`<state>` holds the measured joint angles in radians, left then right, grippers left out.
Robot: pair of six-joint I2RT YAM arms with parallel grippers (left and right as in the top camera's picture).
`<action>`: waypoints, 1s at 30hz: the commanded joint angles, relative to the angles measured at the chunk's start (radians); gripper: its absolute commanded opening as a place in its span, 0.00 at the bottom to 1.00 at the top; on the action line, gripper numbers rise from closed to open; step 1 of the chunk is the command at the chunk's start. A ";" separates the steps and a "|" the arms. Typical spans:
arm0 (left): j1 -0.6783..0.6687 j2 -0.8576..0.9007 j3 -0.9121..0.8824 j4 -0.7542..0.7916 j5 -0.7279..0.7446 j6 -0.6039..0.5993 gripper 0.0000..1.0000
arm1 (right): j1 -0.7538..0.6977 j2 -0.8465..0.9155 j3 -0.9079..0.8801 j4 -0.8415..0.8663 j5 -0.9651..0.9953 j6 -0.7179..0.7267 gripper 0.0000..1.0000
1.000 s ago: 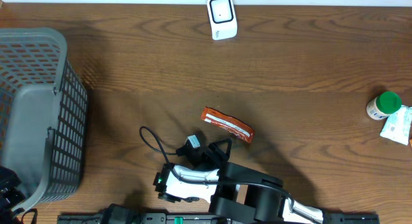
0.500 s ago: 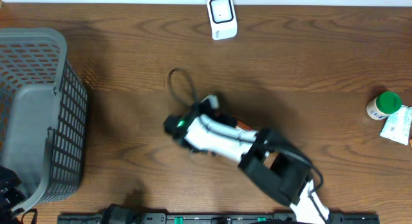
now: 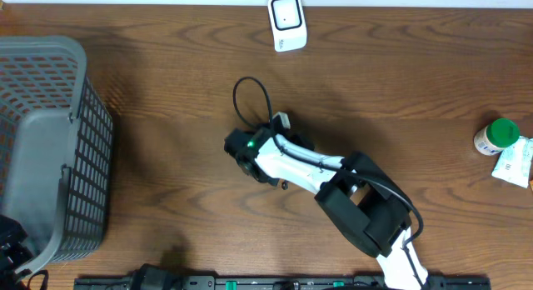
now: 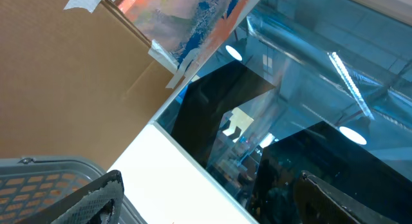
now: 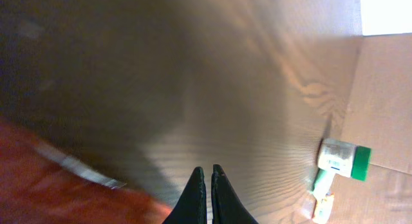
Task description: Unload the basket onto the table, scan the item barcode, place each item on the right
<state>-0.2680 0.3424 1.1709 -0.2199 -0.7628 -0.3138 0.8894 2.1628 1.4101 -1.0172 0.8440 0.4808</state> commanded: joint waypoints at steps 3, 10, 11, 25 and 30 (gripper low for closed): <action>0.006 -0.007 0.002 0.005 -0.009 0.016 0.85 | 0.029 0.114 -0.058 0.014 -0.043 -0.014 0.01; 0.006 -0.007 0.002 0.005 -0.009 0.016 0.85 | 0.069 0.232 -0.059 0.008 -0.049 0.023 0.01; 0.006 -0.007 0.002 0.005 -0.009 0.016 0.85 | 0.069 0.231 -0.058 0.007 -0.049 0.023 0.01; 0.006 -0.007 0.002 0.002 -0.009 0.016 0.85 | 0.054 -0.080 0.035 -0.128 0.014 -0.007 0.01; 0.006 -0.007 0.002 -0.002 -0.009 0.016 0.85 | 0.049 -0.161 0.035 -0.139 -0.211 -0.048 0.01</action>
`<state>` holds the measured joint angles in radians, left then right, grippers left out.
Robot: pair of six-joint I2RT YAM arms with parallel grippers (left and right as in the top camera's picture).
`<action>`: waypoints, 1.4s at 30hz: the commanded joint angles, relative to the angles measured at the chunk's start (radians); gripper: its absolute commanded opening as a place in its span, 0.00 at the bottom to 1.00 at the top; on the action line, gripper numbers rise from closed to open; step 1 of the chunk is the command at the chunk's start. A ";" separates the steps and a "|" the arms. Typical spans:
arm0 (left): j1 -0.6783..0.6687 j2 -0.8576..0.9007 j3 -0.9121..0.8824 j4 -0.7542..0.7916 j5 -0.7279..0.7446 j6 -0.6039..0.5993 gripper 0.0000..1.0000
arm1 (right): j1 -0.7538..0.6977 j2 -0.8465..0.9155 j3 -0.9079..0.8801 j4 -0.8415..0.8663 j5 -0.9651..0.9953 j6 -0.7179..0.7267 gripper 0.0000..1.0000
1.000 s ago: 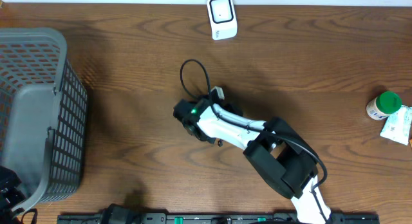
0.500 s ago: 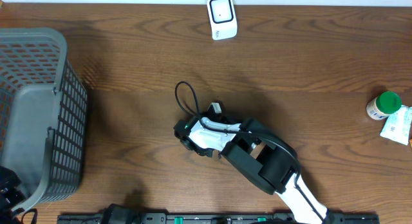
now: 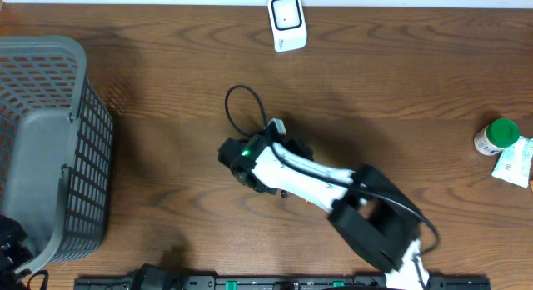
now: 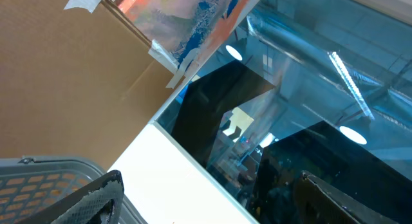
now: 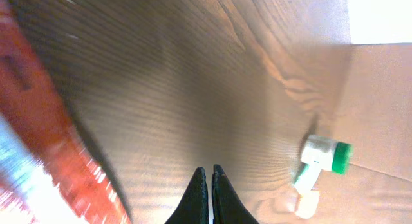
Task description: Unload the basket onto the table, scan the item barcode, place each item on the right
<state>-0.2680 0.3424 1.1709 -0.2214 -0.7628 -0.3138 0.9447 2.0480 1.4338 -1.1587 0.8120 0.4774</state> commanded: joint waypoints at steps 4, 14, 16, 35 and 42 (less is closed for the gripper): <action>0.006 -0.007 0.002 0.000 -0.009 0.016 0.85 | -0.029 -0.072 0.011 0.051 -0.544 -0.169 0.01; 0.006 -0.007 0.002 0.000 -0.009 0.016 0.85 | -0.069 -0.072 0.010 0.065 -0.635 -0.164 0.01; 0.006 -0.007 0.002 0.000 -0.009 0.016 0.85 | -0.069 -0.072 0.010 0.064 -0.615 -0.164 0.01; 0.006 -0.007 0.002 0.000 -0.009 0.016 0.85 | -0.127 -0.071 -0.045 0.084 -0.624 -0.164 0.01; 0.006 -0.007 0.002 0.000 -0.009 0.016 0.85 | -0.127 -0.071 -0.101 0.139 -0.660 -0.163 0.01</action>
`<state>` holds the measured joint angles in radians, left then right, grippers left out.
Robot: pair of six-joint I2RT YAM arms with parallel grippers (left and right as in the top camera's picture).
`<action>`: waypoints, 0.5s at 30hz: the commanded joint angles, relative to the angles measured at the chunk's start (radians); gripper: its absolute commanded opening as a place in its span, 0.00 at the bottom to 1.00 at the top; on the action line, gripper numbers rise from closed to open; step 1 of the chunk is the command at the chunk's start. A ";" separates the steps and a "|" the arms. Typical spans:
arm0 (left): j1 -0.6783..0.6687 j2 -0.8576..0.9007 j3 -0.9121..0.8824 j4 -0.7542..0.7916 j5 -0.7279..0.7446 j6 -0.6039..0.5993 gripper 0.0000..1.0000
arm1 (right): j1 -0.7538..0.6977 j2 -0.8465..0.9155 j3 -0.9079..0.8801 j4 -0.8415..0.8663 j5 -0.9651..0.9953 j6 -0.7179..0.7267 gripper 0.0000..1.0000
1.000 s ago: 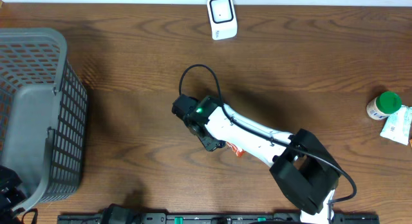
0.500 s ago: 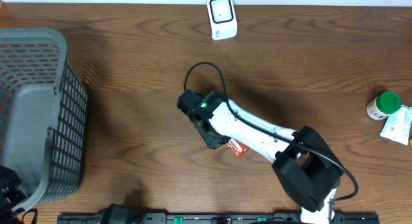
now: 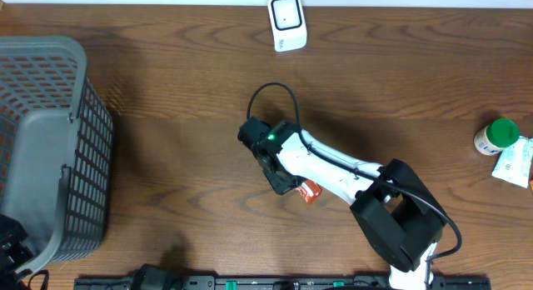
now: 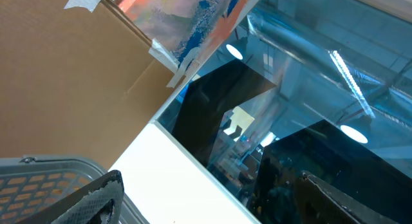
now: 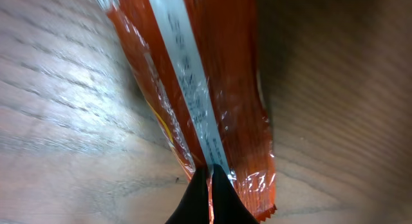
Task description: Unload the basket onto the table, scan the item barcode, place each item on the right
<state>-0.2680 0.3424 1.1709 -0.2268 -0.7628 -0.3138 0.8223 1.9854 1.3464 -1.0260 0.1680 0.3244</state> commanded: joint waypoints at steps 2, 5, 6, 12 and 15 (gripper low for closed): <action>0.006 -0.007 0.002 0.005 -0.009 0.016 0.85 | -0.005 -0.009 -0.014 0.010 -0.016 -0.007 0.01; 0.006 -0.007 0.002 0.005 -0.009 0.016 0.85 | -0.005 -0.009 -0.014 0.024 -0.019 -0.007 0.01; 0.006 -0.007 0.002 0.005 -0.009 0.016 0.85 | -0.005 -0.009 -0.014 0.028 -0.024 -0.007 0.01; 0.006 -0.007 0.002 0.005 -0.009 0.016 0.85 | -0.011 -0.013 0.004 0.021 -0.091 -0.011 0.01; 0.006 -0.007 0.002 0.005 -0.009 0.016 0.85 | -0.026 -0.034 0.028 0.014 -0.081 -0.011 0.01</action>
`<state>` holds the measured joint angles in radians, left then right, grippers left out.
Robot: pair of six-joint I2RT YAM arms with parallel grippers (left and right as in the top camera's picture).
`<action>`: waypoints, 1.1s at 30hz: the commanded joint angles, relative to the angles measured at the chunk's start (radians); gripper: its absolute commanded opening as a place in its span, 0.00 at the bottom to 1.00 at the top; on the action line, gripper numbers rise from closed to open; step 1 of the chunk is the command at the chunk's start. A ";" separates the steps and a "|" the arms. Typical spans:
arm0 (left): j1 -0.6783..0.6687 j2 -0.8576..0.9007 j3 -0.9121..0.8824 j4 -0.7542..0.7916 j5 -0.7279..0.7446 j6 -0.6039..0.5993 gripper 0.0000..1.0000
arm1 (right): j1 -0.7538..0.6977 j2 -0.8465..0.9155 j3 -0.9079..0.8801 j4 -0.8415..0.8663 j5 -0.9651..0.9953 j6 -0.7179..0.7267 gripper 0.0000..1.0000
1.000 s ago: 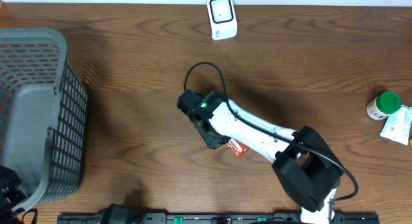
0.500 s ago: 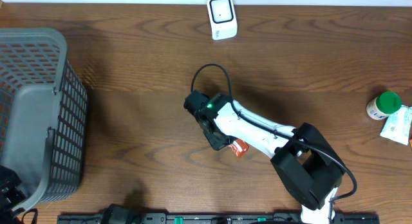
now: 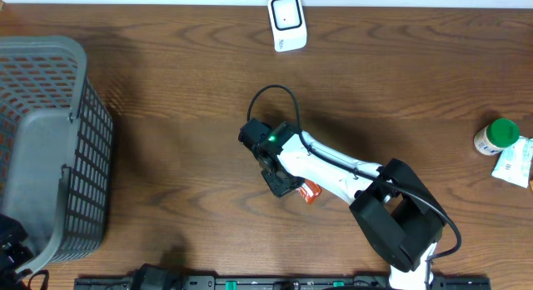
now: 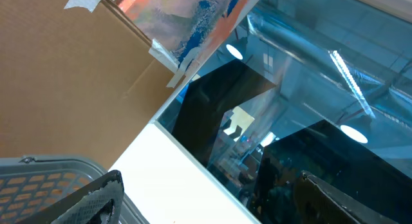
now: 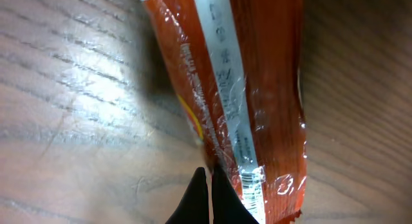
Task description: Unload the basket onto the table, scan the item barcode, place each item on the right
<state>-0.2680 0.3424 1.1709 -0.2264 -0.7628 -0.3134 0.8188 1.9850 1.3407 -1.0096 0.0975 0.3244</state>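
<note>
An orange plastic packet [image 5: 251, 89] with a white seam strip lies on the wooden table, its small barcode [image 5: 248, 193] facing up near its lower end. My right gripper [image 5: 207, 171] is shut, with its tips at the packet's left edge. Overhead, the right gripper [image 3: 286, 182] is at mid-table and only a corner of the orange packet [image 3: 310, 192] shows beside it. The white scanner [image 3: 286, 22] stands at the far edge. My left gripper [image 4: 209, 198] is open, holds nothing and points up at a window and cardboard.
A grey mesh basket [image 3: 50, 148] fills the left side of the table. A green-capped bottle [image 3: 498, 135] and a white sachet [image 3: 514, 163] lie at the right edge. The right arm [image 3: 358, 186] stretches across the table's lower middle.
In the right wrist view the packet has shifted to the right and up, and its barcode now shows beside the shut fingertips. Overhead, the arm has hardly moved. The left gripper is unchanged.
The shut right gripper was low over the table with the packet a red blur at the lower left of its view. Then the blur was at the left. Then the arm had swung and the packet lay ahead of the tips. Now its barcode shows.
</note>
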 commanded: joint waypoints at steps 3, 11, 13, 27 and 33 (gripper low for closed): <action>0.006 -0.007 0.002 0.005 -0.009 0.016 0.85 | -0.045 -0.063 0.051 -0.001 -0.010 -0.012 0.01; 0.006 -0.007 0.002 0.005 -0.009 0.016 0.85 | -0.094 -0.071 0.041 -0.005 -0.015 -0.019 0.01; 0.006 -0.007 0.002 0.005 -0.009 0.016 0.85 | -0.095 -0.068 0.025 0.000 -0.021 -0.019 0.01; 0.006 -0.007 0.002 0.005 -0.009 0.016 0.85 | -0.091 -0.080 -0.103 0.049 -0.106 0.010 0.01; 0.006 -0.007 0.002 0.005 -0.009 0.016 0.85 | -0.118 -0.161 0.043 -0.029 -0.098 -0.001 0.01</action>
<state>-0.2680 0.3424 1.1709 -0.2268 -0.7628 -0.3138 0.7242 1.8996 1.3048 -1.0290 0.0082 0.3252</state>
